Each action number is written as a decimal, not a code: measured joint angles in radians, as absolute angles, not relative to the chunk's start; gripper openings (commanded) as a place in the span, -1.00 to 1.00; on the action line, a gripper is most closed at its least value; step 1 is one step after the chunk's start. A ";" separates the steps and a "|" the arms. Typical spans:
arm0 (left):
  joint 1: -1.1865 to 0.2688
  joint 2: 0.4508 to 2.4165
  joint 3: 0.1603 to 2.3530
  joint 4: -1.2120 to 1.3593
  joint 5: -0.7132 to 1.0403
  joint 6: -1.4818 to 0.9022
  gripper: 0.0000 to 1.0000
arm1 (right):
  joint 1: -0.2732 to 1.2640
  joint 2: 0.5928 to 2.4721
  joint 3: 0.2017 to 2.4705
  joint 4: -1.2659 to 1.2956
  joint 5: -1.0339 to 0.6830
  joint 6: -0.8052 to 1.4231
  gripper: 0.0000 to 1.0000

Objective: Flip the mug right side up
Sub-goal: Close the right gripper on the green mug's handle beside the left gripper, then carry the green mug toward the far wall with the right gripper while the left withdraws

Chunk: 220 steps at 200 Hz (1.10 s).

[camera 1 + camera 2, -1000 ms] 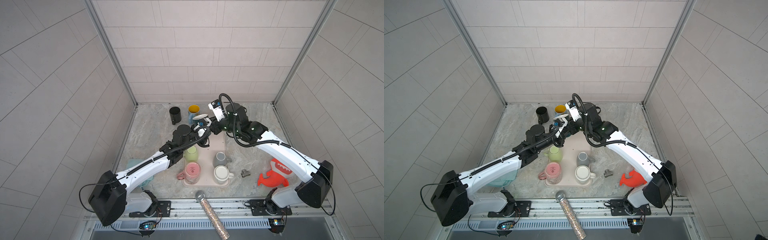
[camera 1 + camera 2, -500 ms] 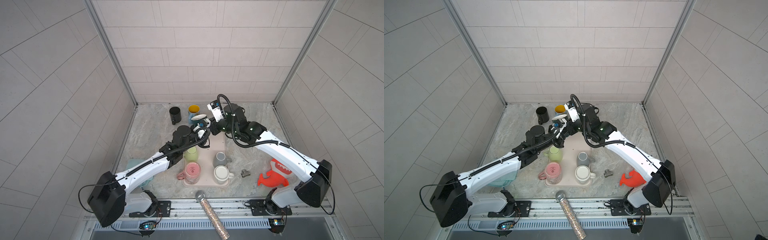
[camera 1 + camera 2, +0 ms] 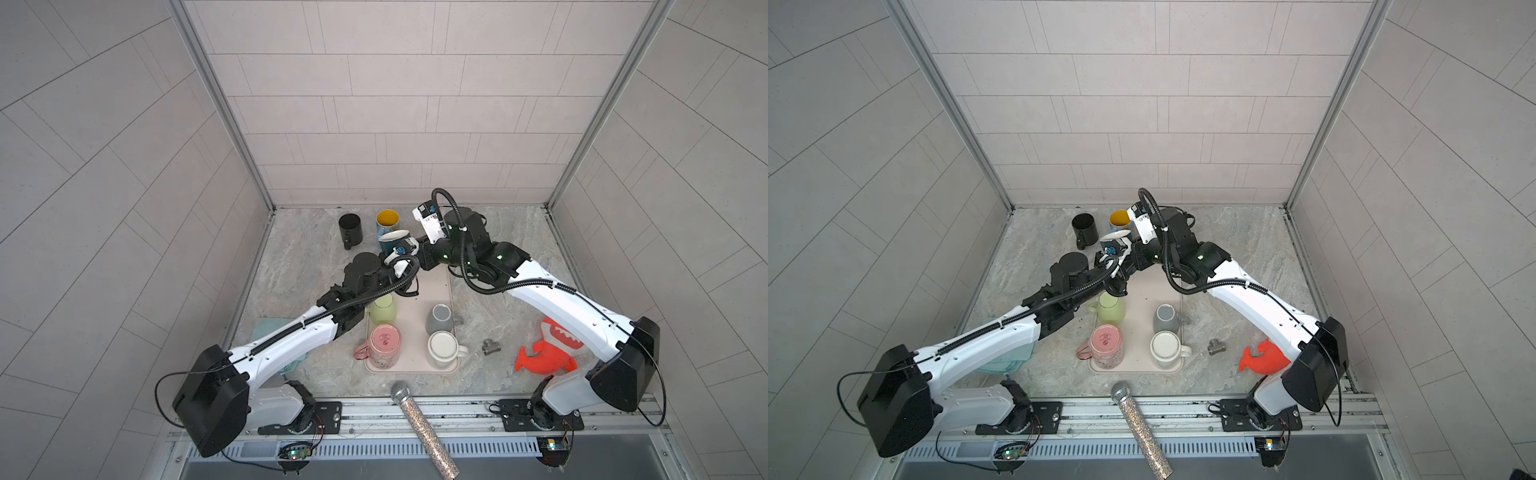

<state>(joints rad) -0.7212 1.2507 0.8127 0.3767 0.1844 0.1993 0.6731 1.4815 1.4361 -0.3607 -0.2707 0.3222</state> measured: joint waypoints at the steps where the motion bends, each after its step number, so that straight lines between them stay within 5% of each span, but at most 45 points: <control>1: -0.721 1.251 0.813 0.377 0.184 0.199 -1.00 | 0.673 1.481 1.436 -0.361 -0.271 0.323 -1.00; 31: -0.722 1.251 0.813 0.376 0.178 0.199 -1.00 | 0.673 1.481 1.433 -0.353 -0.271 0.325 -1.00; 163: -0.732 1.232 0.838 0.336 0.160 0.220 -0.43 | 0.625 1.500 1.372 -0.304 -0.245 0.405 -1.00; 220: -0.733 1.192 0.845 0.329 0.129 0.234 -0.38 | 0.615 1.500 1.372 -0.315 -0.235 0.404 -1.00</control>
